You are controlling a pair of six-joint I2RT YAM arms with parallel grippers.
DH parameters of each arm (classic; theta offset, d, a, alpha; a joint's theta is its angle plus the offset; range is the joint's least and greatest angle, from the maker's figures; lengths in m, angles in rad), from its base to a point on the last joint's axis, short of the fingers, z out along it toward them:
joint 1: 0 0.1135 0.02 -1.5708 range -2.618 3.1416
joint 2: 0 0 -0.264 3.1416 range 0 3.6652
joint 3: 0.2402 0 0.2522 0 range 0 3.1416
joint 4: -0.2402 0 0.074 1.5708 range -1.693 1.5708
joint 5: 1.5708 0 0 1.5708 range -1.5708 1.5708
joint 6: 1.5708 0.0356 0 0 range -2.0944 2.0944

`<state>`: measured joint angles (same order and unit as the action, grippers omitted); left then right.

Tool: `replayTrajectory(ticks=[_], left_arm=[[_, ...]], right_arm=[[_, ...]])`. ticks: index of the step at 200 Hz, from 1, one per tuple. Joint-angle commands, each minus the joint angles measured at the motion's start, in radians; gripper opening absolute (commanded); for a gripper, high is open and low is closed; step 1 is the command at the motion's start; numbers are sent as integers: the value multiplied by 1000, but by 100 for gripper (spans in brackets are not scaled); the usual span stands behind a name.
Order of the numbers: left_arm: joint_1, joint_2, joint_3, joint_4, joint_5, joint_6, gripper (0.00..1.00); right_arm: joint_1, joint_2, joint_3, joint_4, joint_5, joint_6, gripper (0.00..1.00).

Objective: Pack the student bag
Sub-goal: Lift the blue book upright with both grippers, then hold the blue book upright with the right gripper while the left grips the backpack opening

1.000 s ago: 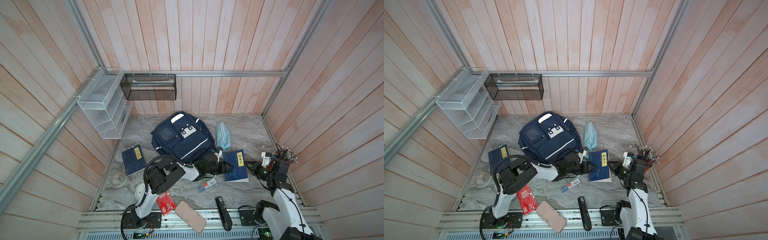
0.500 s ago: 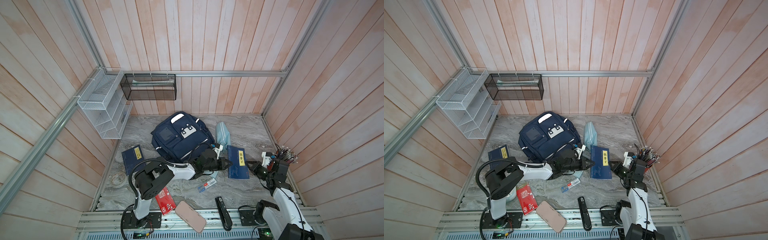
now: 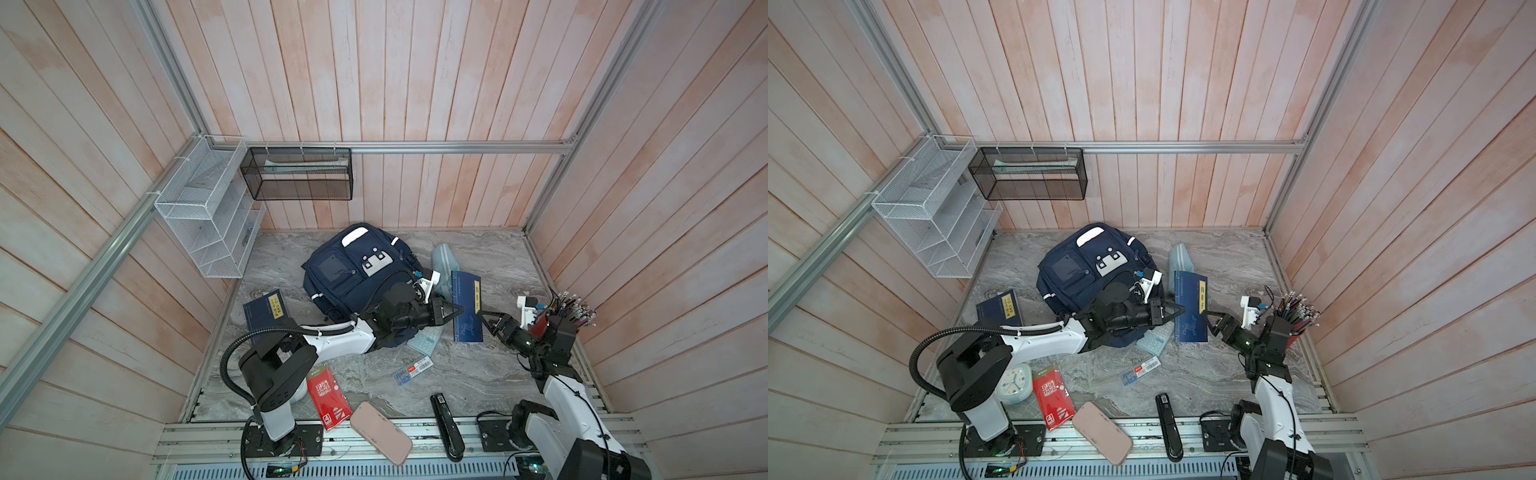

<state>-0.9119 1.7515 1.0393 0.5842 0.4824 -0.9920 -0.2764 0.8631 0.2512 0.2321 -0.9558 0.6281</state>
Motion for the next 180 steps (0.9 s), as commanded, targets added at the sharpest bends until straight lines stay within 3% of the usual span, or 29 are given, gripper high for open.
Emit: replayTrajectory(ticks=[1, 25, 52, 75, 112, 147, 165, 180], left_arm=[[-3, -24, 12, 61, 55, 15, 0], [-2, -17, 8, 82, 74, 23, 0], [8, -9, 0, 112, 90, 23, 0], [17, 4, 5, 125, 112, 25, 0], [55, 55, 21, 95, 152, 54, 0], [67, 57, 38, -15, 132, 129, 0], [78, 47, 41, -82, 89, 154, 38], [102, 9, 28, -169, 31, 199, 52]], right_arm=[[19, 1, 9, 106, -64, 19, 98], [20, 18, -9, 250, -139, 105, 98], [33, 26, 6, 223, -172, 69, 93], [38, 16, -13, 262, -191, 89, 67], [47, 11, -16, 277, -186, 94, 1], [54, -21, -10, 204, -137, 50, 0], [58, -40, -1, 160, -94, 31, 0], [62, -56, 13, 119, -62, 34, 0]])
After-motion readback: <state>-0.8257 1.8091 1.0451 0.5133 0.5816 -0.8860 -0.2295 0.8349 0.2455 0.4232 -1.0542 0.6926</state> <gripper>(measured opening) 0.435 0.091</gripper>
